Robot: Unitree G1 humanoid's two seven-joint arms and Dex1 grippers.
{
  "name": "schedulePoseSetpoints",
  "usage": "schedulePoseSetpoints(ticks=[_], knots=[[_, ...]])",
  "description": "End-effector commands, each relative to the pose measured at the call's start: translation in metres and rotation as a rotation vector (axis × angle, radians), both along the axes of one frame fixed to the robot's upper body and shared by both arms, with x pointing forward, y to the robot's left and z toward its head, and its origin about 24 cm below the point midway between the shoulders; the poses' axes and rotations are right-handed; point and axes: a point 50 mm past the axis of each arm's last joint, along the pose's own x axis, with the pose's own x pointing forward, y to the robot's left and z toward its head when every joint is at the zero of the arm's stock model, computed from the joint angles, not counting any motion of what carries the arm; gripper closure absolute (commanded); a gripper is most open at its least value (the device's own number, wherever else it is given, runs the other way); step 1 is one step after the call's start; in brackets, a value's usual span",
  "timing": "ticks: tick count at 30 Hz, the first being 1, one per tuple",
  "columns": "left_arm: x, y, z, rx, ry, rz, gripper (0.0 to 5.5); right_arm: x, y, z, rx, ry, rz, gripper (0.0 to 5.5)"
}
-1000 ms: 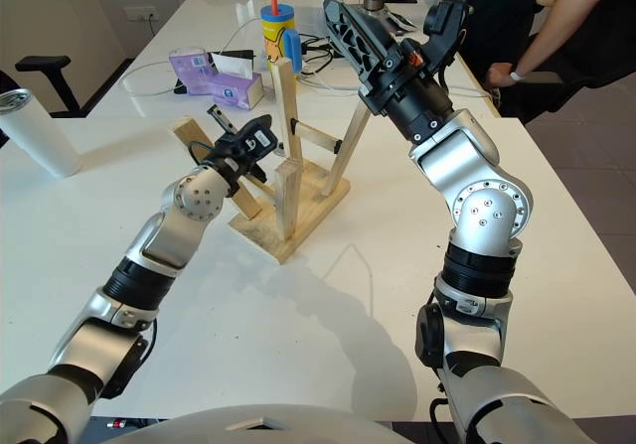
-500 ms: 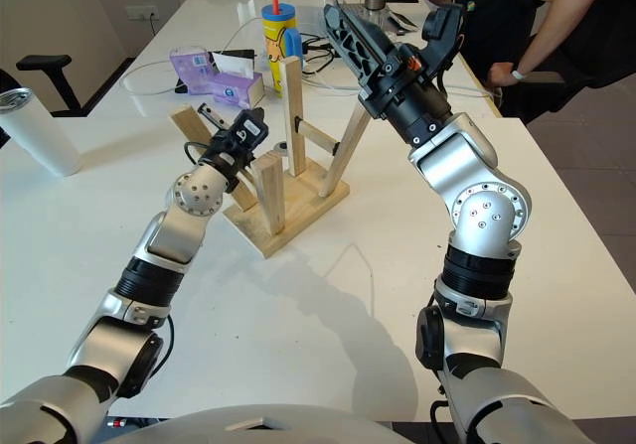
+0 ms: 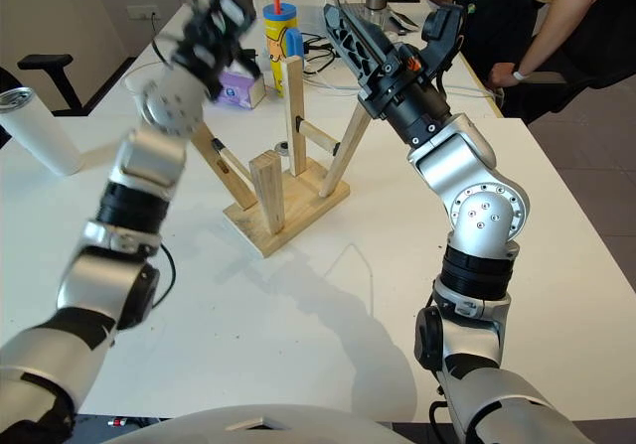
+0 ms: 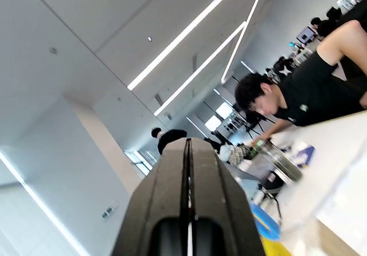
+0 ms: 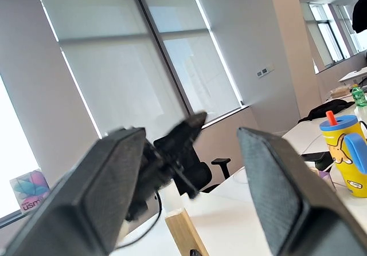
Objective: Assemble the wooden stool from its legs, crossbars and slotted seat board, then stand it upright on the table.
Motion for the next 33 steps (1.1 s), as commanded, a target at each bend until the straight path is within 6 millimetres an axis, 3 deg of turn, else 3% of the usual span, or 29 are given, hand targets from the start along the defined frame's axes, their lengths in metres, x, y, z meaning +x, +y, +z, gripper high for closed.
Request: schedulePoseSetpoints(ticks=[1,2,4,6,7,8,9,14,18,21,23,28,31,33], knots=[[0.002,0.000,0.013,-0.005,-0.009,-0.027,5.50,-0.001,0.000,-0.001,0.004,0.008,-0.005,2.53],[0.013,0.003,-0.029,0.013,0.134,-0.016,5.50,-0.001,0.000,-0.001,0.005,0.009,-0.005,2.53],[0.017,0.021,-0.139,0.076,0.519,0.053,5.50,-0.002,0.002,-0.001,0.008,0.010,-0.001,2.53],[-0.014,0.039,-0.251,0.144,0.885,0.119,5.50,-0.003,0.000,-0.002,0.013,0.017,-0.006,2.53],[-0.037,0.043,-0.292,0.147,1.039,0.131,5.50,-0.003,-0.001,-0.003,0.012,0.023,-0.009,2.53],[-0.054,0.043,-0.313,0.143,1.127,0.124,5.50,-0.003,-0.001,-0.003,0.010,0.026,-0.010,2.53],[-0.064,0.039,-0.318,0.125,1.151,0.107,5.50,-0.002,-0.001,-0.003,0.008,0.027,-0.005,2.53],[-0.062,0.016,-0.281,0.029,1.018,0.051,5.50,-0.001,-0.001,-0.002,0.001,0.025,-0.002,2.53],[-0.058,0.018,-0.276,0.012,1.000,0.073,5.50,0.000,0.001,-0.002,-0.001,0.025,0.004,2.53],[-0.050,0.021,-0.257,-0.013,0.907,0.089,5.50,0.000,0.000,-0.002,-0.001,0.026,0.004,2.53],[-0.041,0.021,-0.229,-0.063,0.778,0.092,5.50,0.000,0.001,-0.002,-0.002,0.027,0.005,2.53],[-0.029,0.020,-0.130,-0.307,0.408,0.004,5.50,0.000,0.001,-0.002,-0.015,0.022,-0.002,2.53],[-0.035,0.024,-0.092,-0.415,0.277,-0.043,5.50,0.002,0.005,-0.003,-0.060,0.008,-0.025,2.53],[-0.038,0.033,-0.079,-0.444,0.225,-0.027,5.50,0.002,0.010,-0.005,-0.114,-0.010,-0.034,2.53]])
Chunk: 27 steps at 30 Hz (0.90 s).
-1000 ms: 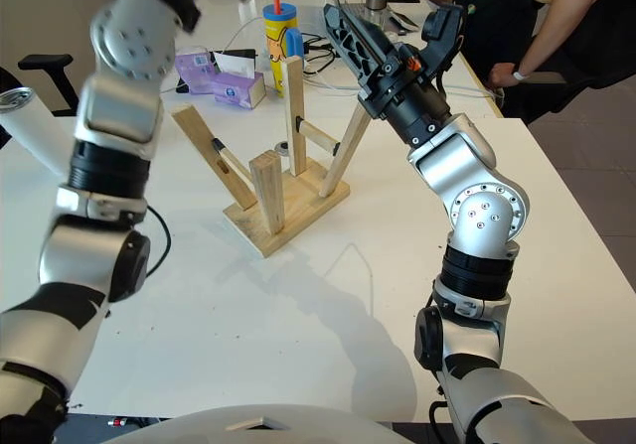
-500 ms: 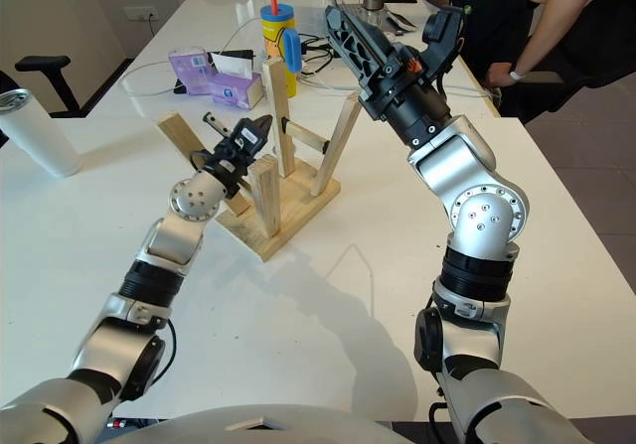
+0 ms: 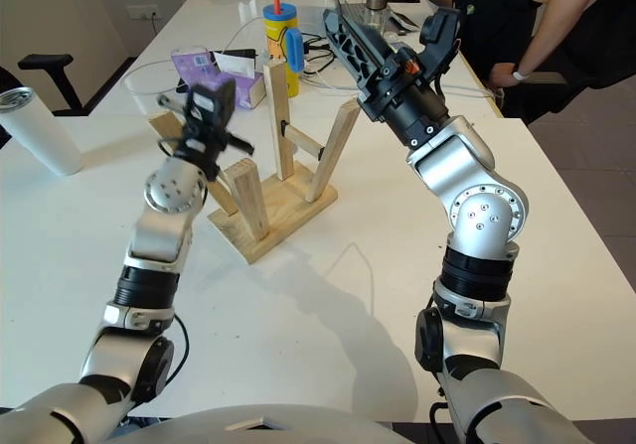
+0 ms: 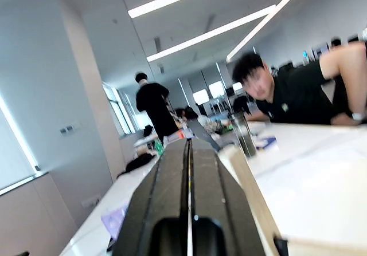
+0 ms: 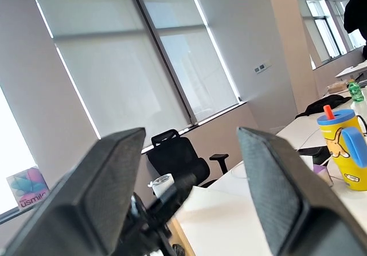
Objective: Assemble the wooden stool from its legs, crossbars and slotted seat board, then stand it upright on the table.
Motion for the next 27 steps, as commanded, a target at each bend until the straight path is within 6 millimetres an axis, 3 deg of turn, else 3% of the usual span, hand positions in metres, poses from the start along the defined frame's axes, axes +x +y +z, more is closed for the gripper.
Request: schedulePoseSetpoints(ticks=[1,7,12,14,16,19,21,24,27], knots=[[-0.005,0.012,0.029,-0.053,-0.105,0.037,5.50,0.000,0.007,-0.001,-0.100,-0.038,-0.019,2.53],[-0.005,0.072,0.033,-0.039,-0.115,0.243,5.50,-0.017,0.035,-0.008,-0.233,-0.115,0.155,2.53],[-0.010,0.140,0.027,-0.001,-0.099,0.465,5.50,-0.029,0.051,-0.012,-0.266,-0.135,0.323,1.69],[-0.010,0.162,0.012,0.060,-0.044,0.537,5.50,-0.032,0.056,-0.012,-0.271,-0.133,0.347,1.39],[-0.004,0.180,-0.031,0.148,0.161,0.566,5.50,-0.032,0.064,-0.016,-0.307,-0.131,0.365,1.39],[-0.005,0.167,-0.110,0.295,0.491,0.425,5.50,-0.029,0.071,-0.031,-0.438,-0.121,0.351,1.39],[-0.009,0.151,-0.146,0.310,0.632,0.318,5.50,-0.027,0.072,-0.035,-0.458,-0.111,0.345,1.39],[-0.014,0.130,-0.176,0.358,0.751,0.212,5.50,-0.025,0.072,-0.035,-0.466,-0.114,0.349,1.39],[-0.015,0.116,-0.185,0.422,0.783,0.117,5.50,-0.024,0.072,-0.036,-0.469,-0.111,0.351,1.39]])
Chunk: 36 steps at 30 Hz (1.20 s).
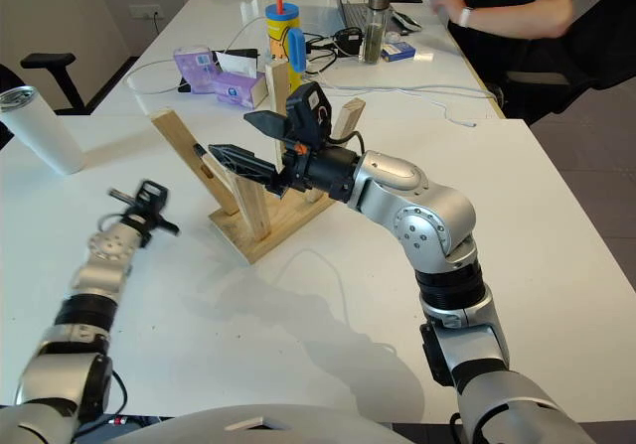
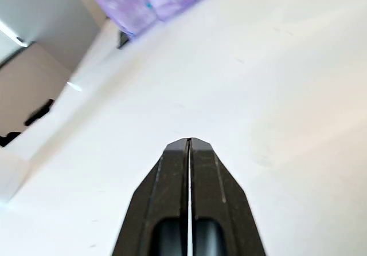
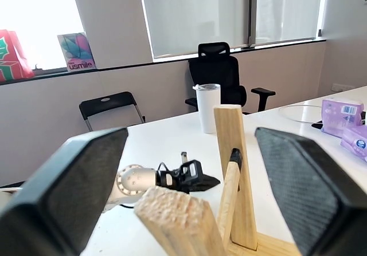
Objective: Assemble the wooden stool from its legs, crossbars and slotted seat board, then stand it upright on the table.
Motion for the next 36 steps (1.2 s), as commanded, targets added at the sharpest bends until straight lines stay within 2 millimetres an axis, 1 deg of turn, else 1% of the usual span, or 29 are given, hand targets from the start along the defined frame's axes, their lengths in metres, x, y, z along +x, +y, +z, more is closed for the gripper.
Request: schedulePoseSetpoints(ticks=[1,3,5,7,8,10,13,16,18,21,25,30,32,34,36], knots=[[0.003,-0.015,-0.002,0.038,0.044,-0.125,5.50,0.001,0.001,0.000,-0.009,-0.002,0.006,1.39],[0.003,-0.018,0.000,0.038,0.040,-0.161,5.50,0.001,0.001,0.000,-0.009,-0.001,0.004,1.39],[-0.002,-0.038,-0.001,0.038,0.083,-0.328,5.50,0.003,-0.001,0.001,0.003,0.003,-0.010,1.39],[-0.014,-0.055,-0.005,0.019,0.161,-0.465,5.50,0.007,-0.004,0.006,0.023,0.000,-0.041,1.39],[-0.018,-0.060,-0.007,0.014,0.187,-0.501,5.50,0.008,-0.006,0.008,0.031,-0.002,-0.055,1.39],[-0.033,-0.081,-0.008,-0.005,0.231,-0.603,5.50,0.016,-0.015,0.019,0.068,-0.011,-0.105,1.39],[-0.048,-0.109,-0.005,-0.055,0.232,-0.683,5.50,0.024,-0.028,0.030,0.094,-0.031,-0.184,1.39],[-0.054,-0.125,-0.002,-0.099,0.219,-0.690,5.50,0.031,-0.037,0.040,0.116,-0.036,-0.270,1.39],[-0.057,-0.130,0.000,-0.108,0.208,-0.689,5.50,0.033,-0.042,0.041,0.088,-0.048,-0.313,1.39],[-0.054,-0.128,0.005,-0.076,0.173,-0.663,5.50,0.035,-0.055,0.028,-0.014,-0.047,-0.363,1.39],[-0.047,-0.128,0.021,-0.077,0.101,-0.645,5.50,0.042,-0.077,0.018,-0.083,-0.050,-0.442,1.39],[-0.044,-0.138,0.043,-0.134,0.017,-0.654,5.50,0.053,-0.093,0.021,-0.109,-0.100,-0.568,1.39],[-0.045,-0.140,0.047,-0.151,0.008,-0.661,5.50,0.056,-0.094,0.024,-0.142,-0.161,-0.618,1.39],[-0.045,-0.139,0.047,-0.147,0.011,-0.656,5.50,0.057,-0.090,0.025,-0.158,-0.212,-0.629,1.39],[-0.045,-0.134,0.049,-0.140,0.007,-0.635,5.50,0.053,-0.083,0.033,-0.083,-0.225,-0.602,1.39]])
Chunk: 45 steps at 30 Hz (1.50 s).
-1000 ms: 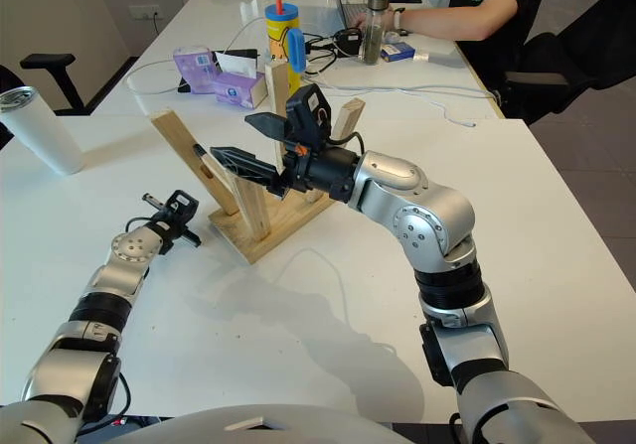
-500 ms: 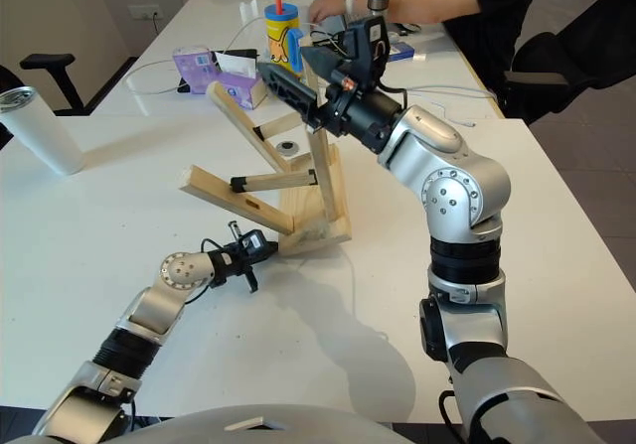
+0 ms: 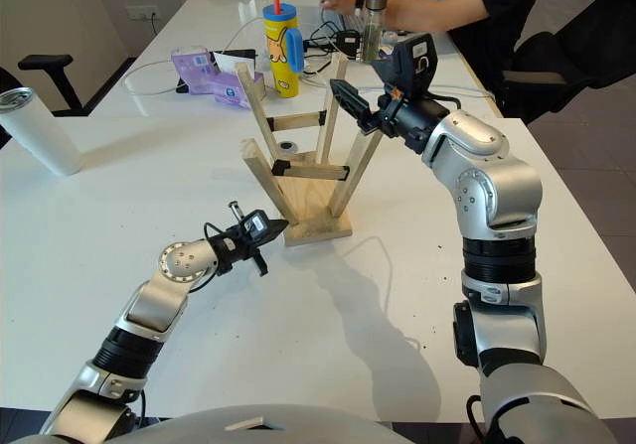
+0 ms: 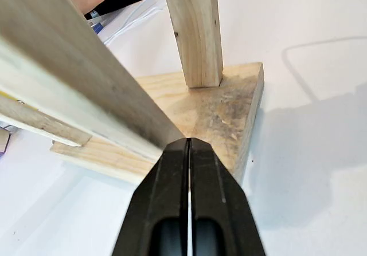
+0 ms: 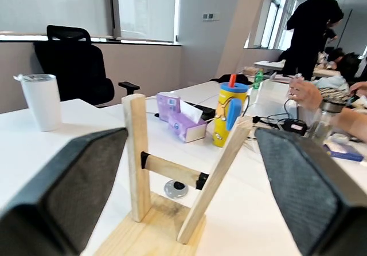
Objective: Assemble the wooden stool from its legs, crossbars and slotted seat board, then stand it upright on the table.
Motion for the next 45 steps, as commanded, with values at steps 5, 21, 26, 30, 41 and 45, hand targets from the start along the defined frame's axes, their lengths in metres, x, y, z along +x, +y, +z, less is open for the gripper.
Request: schedulePoseSetpoints(ticks=[5,21,26,30,41,45], knots=[[0.004,0.019,0.010,0.019,-0.021,0.068,5.50,-0.018,0.027,0.047,0.284,-0.133,0.153,1.39],[0.014,0.039,0.015,0.029,-0.035,0.148,5.50,-0.029,0.095,0.041,0.462,0.079,0.277,3.18],[0.015,0.027,0.018,0.014,-0.056,0.117,5.50,-0.016,0.118,0.002,0.360,0.227,0.191,4.02],[0.017,0.025,0.018,0.011,-0.065,0.124,5.50,-0.003,0.127,-0.029,0.155,0.285,0.052,4.69],[0.020,0.028,0.017,0.007,-0.072,0.156,5.50,0.000,0.130,0.042,0.068,-0.219,-0.067,5.48],[0.021,0.027,0.017,0.004,-0.079,0.160,5.50,0.007,0.108,0.099,0.324,-0.359,-0.129,5.48]])
